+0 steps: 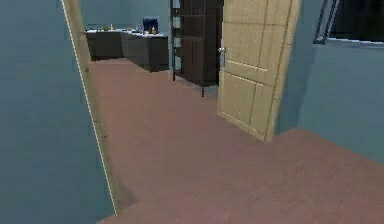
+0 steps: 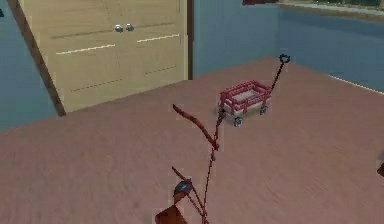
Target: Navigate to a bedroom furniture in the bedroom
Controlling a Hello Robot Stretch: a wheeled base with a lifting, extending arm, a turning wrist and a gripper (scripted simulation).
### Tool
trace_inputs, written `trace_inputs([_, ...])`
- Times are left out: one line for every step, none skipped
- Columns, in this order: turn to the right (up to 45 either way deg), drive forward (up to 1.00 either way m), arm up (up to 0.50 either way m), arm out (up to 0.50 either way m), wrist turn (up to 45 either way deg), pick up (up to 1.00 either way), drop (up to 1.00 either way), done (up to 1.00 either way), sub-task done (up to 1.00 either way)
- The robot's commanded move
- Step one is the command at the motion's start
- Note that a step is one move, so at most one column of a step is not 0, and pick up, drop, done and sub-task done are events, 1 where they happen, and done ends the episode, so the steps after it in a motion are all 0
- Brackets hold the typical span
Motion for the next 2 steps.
trace_inputs([0.0, 1.00, 0.00, 0.00, 0.0, 0.00, 0.00, 0.00, 0.00])
trace_inputs([-3.0, 0.00, 0.00, 0.00, 0.0, 0.00, 0.00, 0.00, 0.00])
